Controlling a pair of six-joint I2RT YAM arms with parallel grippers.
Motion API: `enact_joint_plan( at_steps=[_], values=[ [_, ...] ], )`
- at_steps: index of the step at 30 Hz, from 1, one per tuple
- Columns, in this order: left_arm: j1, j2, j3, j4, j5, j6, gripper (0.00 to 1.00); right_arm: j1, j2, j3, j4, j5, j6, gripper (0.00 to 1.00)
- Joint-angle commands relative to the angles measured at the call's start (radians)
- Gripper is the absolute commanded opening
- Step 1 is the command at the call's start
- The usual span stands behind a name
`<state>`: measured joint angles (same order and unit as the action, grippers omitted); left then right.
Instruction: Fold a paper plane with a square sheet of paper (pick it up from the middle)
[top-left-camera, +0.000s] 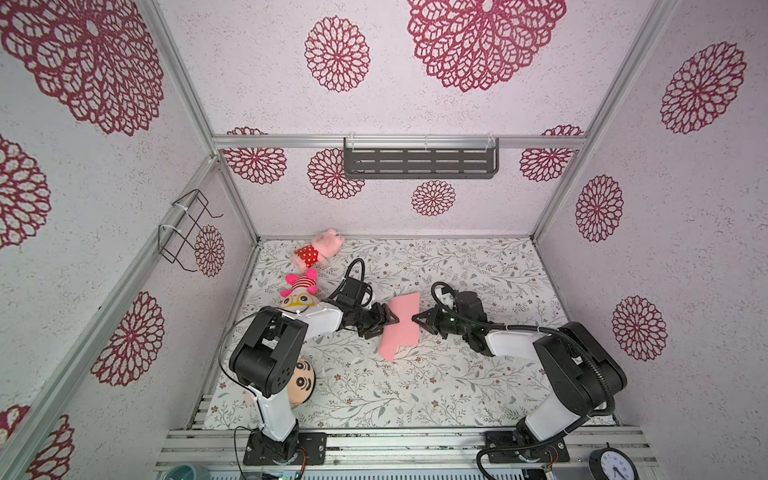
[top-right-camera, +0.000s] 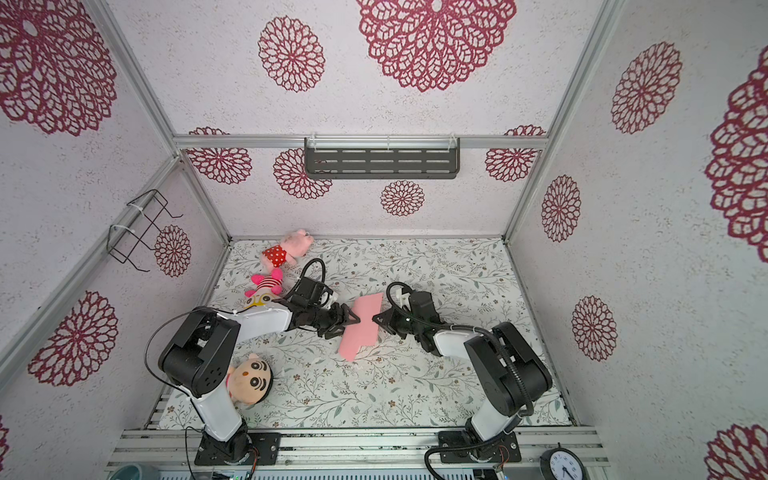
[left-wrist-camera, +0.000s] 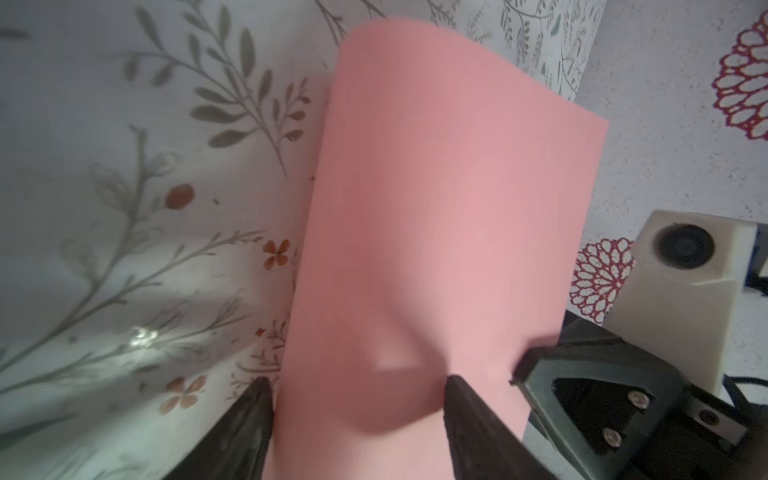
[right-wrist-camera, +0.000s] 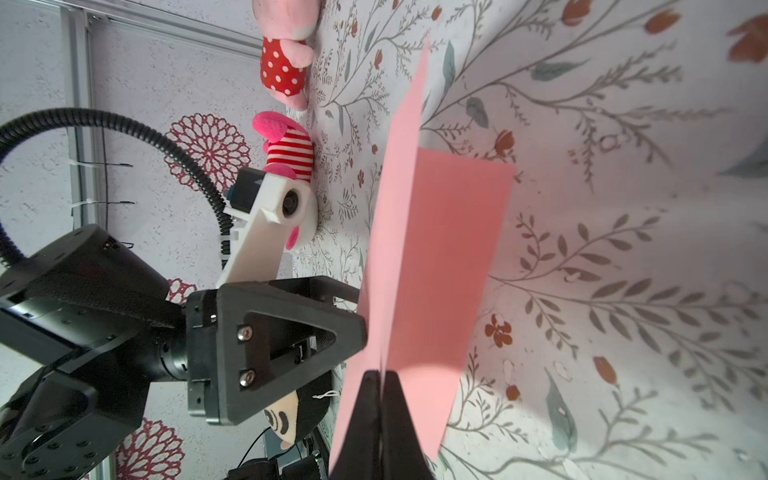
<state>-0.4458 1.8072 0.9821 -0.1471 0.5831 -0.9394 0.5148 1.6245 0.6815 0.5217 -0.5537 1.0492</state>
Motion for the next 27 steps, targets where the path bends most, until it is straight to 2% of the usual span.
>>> enact_joint_plan(
  at_steps=[1,3,6,10,15,20,27],
  values=[
    [0.029,-0.07,-0.01,-0.038,-0.055,0.027,0.76,0.023,-0.009,0.078,-0.098,0.0,-0.069,0.0],
    [0.041,-0.099,-0.025,-0.046,-0.082,0.031,0.83,0.034,0.017,0.114,-0.119,-0.004,-0.079,0.0],
    [0.053,-0.132,-0.048,-0.044,-0.111,0.03,0.88,0.044,0.054,0.139,-0.106,-0.002,-0.067,0.0],
    [0.055,-0.143,-0.062,-0.042,-0.117,0.026,0.88,0.059,0.098,0.155,-0.02,-0.014,-0.018,0.0],
    [0.057,-0.155,-0.063,-0.058,-0.136,0.041,0.88,0.087,0.155,0.181,0.003,-0.004,0.0,0.0],
    [0.049,-0.147,-0.059,-0.068,-0.128,0.063,0.84,0.093,0.174,0.154,-0.001,0.038,0.012,0.0],
    [-0.007,-0.117,-0.005,-0.143,-0.156,0.136,0.75,0.092,0.107,0.085,-0.038,0.113,-0.003,0.01]
  ],
)
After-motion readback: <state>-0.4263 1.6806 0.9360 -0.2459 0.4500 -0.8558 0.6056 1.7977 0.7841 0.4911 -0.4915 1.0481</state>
